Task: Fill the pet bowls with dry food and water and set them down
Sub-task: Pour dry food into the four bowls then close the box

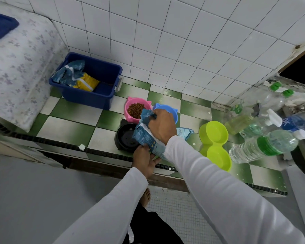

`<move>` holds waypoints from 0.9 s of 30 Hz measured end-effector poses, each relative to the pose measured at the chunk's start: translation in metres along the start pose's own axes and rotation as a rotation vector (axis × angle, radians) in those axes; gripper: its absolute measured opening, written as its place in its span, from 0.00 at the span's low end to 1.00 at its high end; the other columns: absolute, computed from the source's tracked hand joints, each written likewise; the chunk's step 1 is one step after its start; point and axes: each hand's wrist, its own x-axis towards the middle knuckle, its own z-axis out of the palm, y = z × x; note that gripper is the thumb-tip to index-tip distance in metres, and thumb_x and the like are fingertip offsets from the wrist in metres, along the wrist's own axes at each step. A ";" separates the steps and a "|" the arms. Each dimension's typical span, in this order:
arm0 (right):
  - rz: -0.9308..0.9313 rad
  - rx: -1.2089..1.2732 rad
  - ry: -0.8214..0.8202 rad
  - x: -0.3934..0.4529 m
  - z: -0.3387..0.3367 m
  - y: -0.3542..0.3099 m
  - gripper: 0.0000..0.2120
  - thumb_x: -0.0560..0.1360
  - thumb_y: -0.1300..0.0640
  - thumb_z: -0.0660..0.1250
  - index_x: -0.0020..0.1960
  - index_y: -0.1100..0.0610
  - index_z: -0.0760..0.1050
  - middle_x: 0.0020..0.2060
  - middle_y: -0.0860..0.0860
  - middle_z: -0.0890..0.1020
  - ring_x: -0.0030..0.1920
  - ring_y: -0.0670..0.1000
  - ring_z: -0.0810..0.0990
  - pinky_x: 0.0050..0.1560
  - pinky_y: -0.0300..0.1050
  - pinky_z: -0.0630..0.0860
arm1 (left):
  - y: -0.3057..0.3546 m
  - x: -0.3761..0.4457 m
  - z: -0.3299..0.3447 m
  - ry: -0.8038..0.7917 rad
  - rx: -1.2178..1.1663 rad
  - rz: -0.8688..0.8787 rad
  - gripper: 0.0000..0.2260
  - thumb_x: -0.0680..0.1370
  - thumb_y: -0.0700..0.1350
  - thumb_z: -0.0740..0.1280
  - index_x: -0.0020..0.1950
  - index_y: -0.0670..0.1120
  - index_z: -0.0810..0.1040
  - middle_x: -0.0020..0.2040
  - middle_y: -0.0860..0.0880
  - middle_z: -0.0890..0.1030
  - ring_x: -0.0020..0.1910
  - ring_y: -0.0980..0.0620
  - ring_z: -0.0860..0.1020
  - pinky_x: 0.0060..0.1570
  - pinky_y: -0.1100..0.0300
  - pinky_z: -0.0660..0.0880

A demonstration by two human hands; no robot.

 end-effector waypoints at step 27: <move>0.010 0.000 -0.005 0.006 0.006 0.002 0.07 0.76 0.59 0.65 0.44 0.60 0.81 0.37 0.57 0.83 0.37 0.58 0.79 0.40 0.49 0.78 | 0.001 -0.003 -0.003 0.005 -0.013 -0.039 0.12 0.86 0.44 0.59 0.68 0.48 0.75 0.59 0.42 0.83 0.58 0.40 0.82 0.51 0.44 0.81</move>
